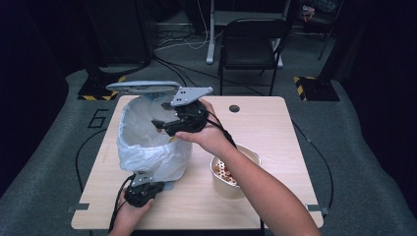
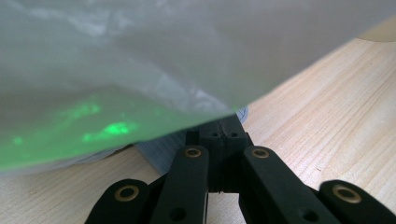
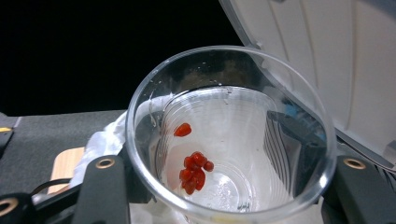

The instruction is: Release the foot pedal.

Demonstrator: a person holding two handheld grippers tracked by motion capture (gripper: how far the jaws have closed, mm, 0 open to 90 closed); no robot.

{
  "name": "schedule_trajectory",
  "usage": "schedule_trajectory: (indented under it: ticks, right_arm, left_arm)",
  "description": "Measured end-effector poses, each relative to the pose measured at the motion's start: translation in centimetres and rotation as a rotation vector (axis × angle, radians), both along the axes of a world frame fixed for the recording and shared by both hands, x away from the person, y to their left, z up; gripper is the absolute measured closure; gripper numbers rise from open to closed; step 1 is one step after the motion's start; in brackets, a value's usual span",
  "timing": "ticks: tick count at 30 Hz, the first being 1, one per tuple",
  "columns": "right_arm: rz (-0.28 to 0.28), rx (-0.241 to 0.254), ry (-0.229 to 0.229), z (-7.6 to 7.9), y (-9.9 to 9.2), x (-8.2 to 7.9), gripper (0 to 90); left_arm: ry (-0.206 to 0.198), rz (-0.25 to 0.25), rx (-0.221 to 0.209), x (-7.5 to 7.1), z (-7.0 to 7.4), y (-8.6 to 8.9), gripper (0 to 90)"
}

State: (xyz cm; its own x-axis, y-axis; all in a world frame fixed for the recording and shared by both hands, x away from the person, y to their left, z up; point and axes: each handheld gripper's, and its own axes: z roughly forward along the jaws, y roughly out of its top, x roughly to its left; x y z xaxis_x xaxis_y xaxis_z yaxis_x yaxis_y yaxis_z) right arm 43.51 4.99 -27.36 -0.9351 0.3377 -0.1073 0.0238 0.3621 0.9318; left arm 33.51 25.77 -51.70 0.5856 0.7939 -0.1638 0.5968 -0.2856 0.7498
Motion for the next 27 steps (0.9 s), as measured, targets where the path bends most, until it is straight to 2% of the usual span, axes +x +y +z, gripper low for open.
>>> schedule_trajectory:
  ticks: [1, 2, 4, 5, 7, 9, 10, 11, 13, 15, 17, 18, 19, 20, 21, 22, 23, 24, 25, 26, 27]
  right_arm:
    - [-0.017, 0.002, 0.009, -0.4, 0.5, 0.2, 32.6]
    - [-0.017, 0.002, 0.009, -0.4, 0.5, 0.2, 32.6]
    - [-0.05, -0.003, 0.023, -0.9, 1.1, 0.4, 26.6]
    - [-0.069, -0.015, 0.033, -1.4, 1.5, 0.4, 15.1]
    - [-0.084, -0.017, 0.039, -1.7, 1.5, 0.4, 13.9]
    - [-0.086, -0.014, 0.041, -1.7, 1.4, 0.3, 13.9]
    - [-0.085, -0.002, 0.044, -1.6, 0.9, 0.2, 13.9]
    - [-0.084, 0.017, 0.046, -1.4, 0.0, 0.1, 14.2]
    - [-0.084, 0.021, 0.045, -1.3, -0.5, 0.0, 14.7]
    - [-0.082, 0.039, 0.031, -0.7, -2.4, -0.6, 17.3]
    - [-0.08, 0.04, 0.028, -0.6, -3.1, -0.9, 18.3]
    - [-0.083, 0.036, 0.021, -0.5, -4.3, -1.4, 18.5]
    - [-0.083, 0.036, 0.021, -0.5, -4.3, -1.4, 18.5]
    - [-0.094, 0.025, 0.002, -0.5, -5.6, -1.9, 18.8]
    - [-0.094, 0.025, 0.002, -0.5, -5.6, -1.9, 18.8]
    - [-0.111, 0.017, -0.008, -0.7, -6.9, -2.3, 19.0]
    - [-0.111, 0.017, -0.008, -0.7, -6.9, -2.3, 19.0]
    - [-0.133, 0.019, -0.013, -0.9, -8.2, -2.6, 19.7]
    - [-0.133, 0.019, -0.013, -0.9, -8.2, -2.6, 19.7]
    - [-0.157, 0.014, -0.016, -1.2, -9.5, -2.9, 19.9]
    - [-0.168, 0.015, -0.011, -1.3, -10.1, -3.0, 20.1]
  left_arm:
    - [-0.004, -0.003, 0.0, 0.0, 0.0, 0.0, 90.0]
    - [-0.004, -0.003, 0.0, 0.0, 0.0, 0.0, 90.0]
    - [-0.003, -0.001, 0.001, 0.0, 0.0, 0.0, 90.0]
    - [-0.004, -0.015, 0.001, 0.1, 0.0, 0.1, 90.0]
    - [0.003, -0.001, -0.006, 0.0, 0.0, 0.0, 90.0]
    - [0.008, -0.014, -0.007, 0.1, 0.0, 0.1, 90.0]
    - [0.015, 0.015, -0.005, 0.0, 0.1, 0.0, 90.0]
    - [0.014, 0.013, -0.007, 0.0, 0.0, 0.0, 90.0]
    - [0.018, 0.005, -0.012, 0.0, 0.0, 0.0, 90.0]
    - [0.029, 0.003, -0.034, 0.2, 0.0, 0.2, 90.0]
    - [0.034, 0.001, -0.036, 0.2, 0.0, 0.3, 90.0]
    - [0.037, -0.012, -0.04, 0.3, 0.0, 0.4, 90.0]
    - [0.037, -0.012, -0.04, 0.3, 0.0, 0.4, 90.0]
    - [0.045, 0.019, -0.036, 0.2, 0.1, 0.3, 90.0]
    - [0.045, 0.019, -0.036, 0.2, 0.1, 0.3, 90.0]
    - [0.039, -0.019, -0.053, 0.4, 0.0, 0.5, 90.0]
    - [0.039, -0.019, -0.053, 0.4, 0.0, 0.5, 90.0]
    - [0.048, 0.019, -0.045, 0.1, 0.3, 0.5, 89.8]
    - [0.048, 0.019, -0.045, 0.1, 0.3, 0.5, 88.6]
    - [0.051, 0.014, -0.056, 0.0, 0.5, 0.6, 87.6]
    - [0.057, 0.016, -0.092, 0.0, 0.6, 1.0, 87.0]
